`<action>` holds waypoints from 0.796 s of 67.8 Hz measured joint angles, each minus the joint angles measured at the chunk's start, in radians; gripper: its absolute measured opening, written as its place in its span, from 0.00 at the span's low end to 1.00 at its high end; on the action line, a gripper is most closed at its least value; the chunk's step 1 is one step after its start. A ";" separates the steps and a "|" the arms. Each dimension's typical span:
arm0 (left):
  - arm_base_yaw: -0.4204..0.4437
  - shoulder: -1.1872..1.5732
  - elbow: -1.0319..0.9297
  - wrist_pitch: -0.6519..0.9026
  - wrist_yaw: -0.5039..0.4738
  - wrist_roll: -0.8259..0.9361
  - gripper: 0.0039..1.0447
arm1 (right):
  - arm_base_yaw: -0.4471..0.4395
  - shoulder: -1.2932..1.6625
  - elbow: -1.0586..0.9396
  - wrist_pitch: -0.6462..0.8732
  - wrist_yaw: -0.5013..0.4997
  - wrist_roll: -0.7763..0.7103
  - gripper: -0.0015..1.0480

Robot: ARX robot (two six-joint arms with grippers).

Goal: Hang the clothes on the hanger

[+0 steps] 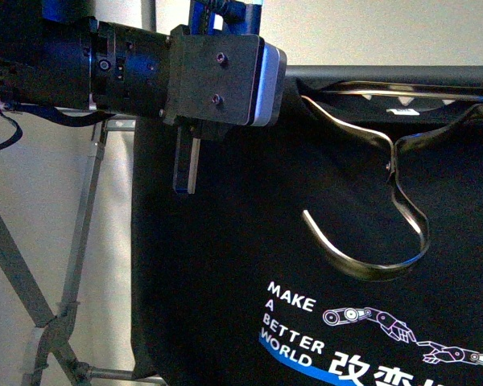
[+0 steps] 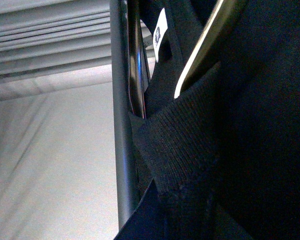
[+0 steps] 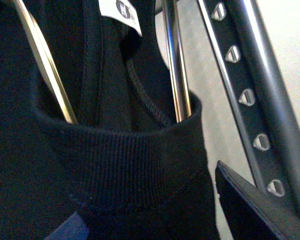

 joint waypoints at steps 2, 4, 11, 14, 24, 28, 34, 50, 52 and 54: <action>0.000 0.000 0.000 0.000 0.000 0.000 0.04 | 0.001 0.010 -0.001 0.011 0.016 -0.008 0.42; 0.000 0.000 0.000 0.000 0.000 0.000 0.04 | 0.001 0.016 -0.002 0.015 0.023 -0.011 0.39; 0.000 0.000 0.000 0.000 -0.001 0.000 0.04 | -0.001 0.029 -0.020 0.068 0.033 -0.015 0.25; 0.000 0.000 0.000 0.000 -0.001 -0.001 0.04 | -0.003 0.030 -0.034 0.097 0.029 -0.018 0.20; -0.002 0.000 0.000 0.002 0.004 -0.005 0.04 | -0.022 0.025 -0.074 0.185 -0.014 -0.001 0.09; -0.004 -0.002 0.002 0.005 0.007 -0.005 0.13 | -0.031 0.016 -0.094 0.211 -0.044 0.021 0.08; -0.005 -0.008 0.002 0.006 0.008 -0.003 0.25 | -0.052 -0.006 -0.123 0.228 -0.075 0.072 0.08; -0.009 -0.017 0.011 0.010 0.013 -0.002 0.58 | -0.150 -0.100 -0.187 0.087 -0.190 0.204 0.08; -0.010 -0.017 0.011 0.010 0.013 -0.002 0.63 | -0.169 -0.111 -0.197 0.041 -0.203 0.208 0.08; -0.010 -0.017 0.010 0.010 0.012 -0.002 0.67 | -0.183 -0.117 -0.200 0.004 -0.208 0.208 0.08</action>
